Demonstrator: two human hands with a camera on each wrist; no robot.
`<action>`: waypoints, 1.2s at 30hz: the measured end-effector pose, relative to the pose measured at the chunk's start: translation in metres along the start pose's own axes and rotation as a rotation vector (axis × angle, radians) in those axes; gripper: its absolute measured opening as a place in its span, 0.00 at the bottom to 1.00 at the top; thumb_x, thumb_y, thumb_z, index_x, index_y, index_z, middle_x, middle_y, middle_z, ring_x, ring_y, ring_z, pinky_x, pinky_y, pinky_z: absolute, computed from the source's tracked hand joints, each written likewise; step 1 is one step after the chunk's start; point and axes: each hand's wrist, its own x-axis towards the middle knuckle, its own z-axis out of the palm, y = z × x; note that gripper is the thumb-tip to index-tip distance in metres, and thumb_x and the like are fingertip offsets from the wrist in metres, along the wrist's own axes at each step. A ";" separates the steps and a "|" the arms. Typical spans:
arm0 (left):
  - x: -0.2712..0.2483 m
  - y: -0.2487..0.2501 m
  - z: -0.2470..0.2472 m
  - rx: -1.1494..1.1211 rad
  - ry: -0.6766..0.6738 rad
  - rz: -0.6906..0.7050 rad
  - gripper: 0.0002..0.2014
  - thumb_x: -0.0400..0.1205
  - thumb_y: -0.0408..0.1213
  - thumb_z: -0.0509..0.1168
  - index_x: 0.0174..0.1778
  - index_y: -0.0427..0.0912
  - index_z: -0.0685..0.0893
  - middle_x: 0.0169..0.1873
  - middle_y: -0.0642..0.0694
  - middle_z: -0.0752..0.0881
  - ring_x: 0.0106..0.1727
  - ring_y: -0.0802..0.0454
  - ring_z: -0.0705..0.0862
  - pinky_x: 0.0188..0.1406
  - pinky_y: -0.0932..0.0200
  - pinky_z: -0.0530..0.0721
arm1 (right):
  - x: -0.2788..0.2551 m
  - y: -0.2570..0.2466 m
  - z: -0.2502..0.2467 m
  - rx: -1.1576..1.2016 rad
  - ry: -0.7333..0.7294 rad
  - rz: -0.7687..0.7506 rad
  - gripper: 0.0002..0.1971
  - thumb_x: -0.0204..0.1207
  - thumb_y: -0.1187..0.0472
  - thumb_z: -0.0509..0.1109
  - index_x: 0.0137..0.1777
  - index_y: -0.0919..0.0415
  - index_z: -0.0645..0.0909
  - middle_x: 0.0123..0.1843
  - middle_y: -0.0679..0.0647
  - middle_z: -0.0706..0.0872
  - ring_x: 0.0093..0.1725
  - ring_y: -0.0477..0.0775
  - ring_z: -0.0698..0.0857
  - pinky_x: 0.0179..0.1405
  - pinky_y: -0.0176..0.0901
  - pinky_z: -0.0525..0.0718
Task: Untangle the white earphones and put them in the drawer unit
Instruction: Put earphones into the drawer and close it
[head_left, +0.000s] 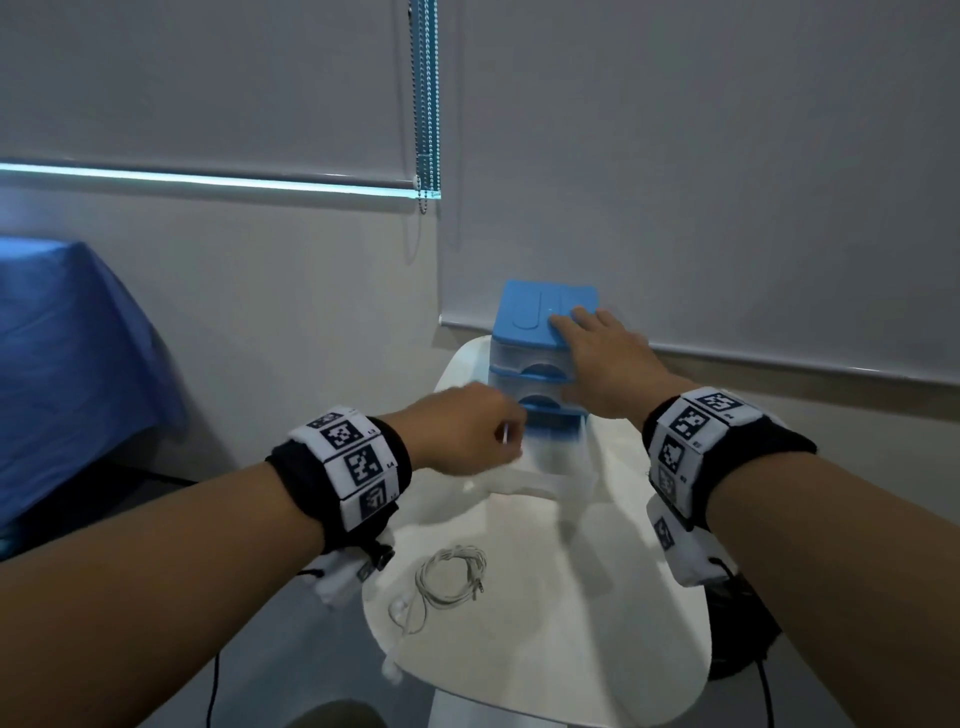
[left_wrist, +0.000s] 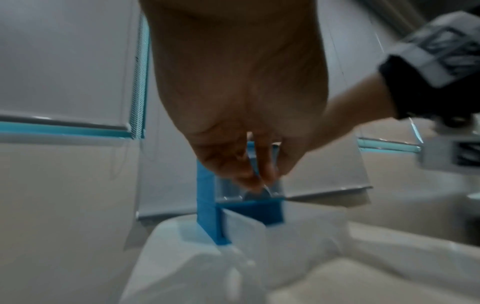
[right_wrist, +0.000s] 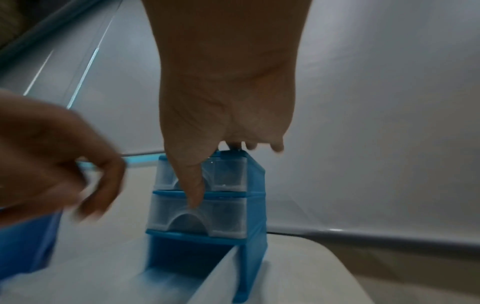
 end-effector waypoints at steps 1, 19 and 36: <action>0.001 -0.002 -0.007 -0.023 0.116 -0.024 0.03 0.86 0.46 0.65 0.50 0.52 0.82 0.49 0.53 0.85 0.49 0.48 0.84 0.53 0.45 0.87 | -0.006 -0.003 -0.003 -0.035 0.004 0.007 0.42 0.79 0.44 0.75 0.87 0.49 0.57 0.84 0.55 0.61 0.85 0.62 0.58 0.79 0.68 0.65; 0.040 -0.029 -0.009 -0.389 0.076 -0.129 0.53 0.84 0.23 0.69 0.87 0.73 0.44 0.83 0.38 0.63 0.42 0.43 0.93 0.41 0.45 0.95 | -0.082 -0.113 0.035 0.157 -0.591 -0.441 0.08 0.74 0.59 0.81 0.45 0.54 0.84 0.42 0.49 0.84 0.45 0.56 0.85 0.39 0.46 0.83; 0.054 -0.041 0.014 -0.289 0.138 -0.081 0.67 0.71 0.23 0.78 0.86 0.68 0.35 0.52 0.32 0.85 0.36 0.39 0.89 0.31 0.53 0.88 | -0.057 -0.029 -0.073 0.437 -0.211 -0.289 0.04 0.77 0.63 0.77 0.42 0.56 0.86 0.34 0.50 0.90 0.33 0.46 0.87 0.37 0.40 0.85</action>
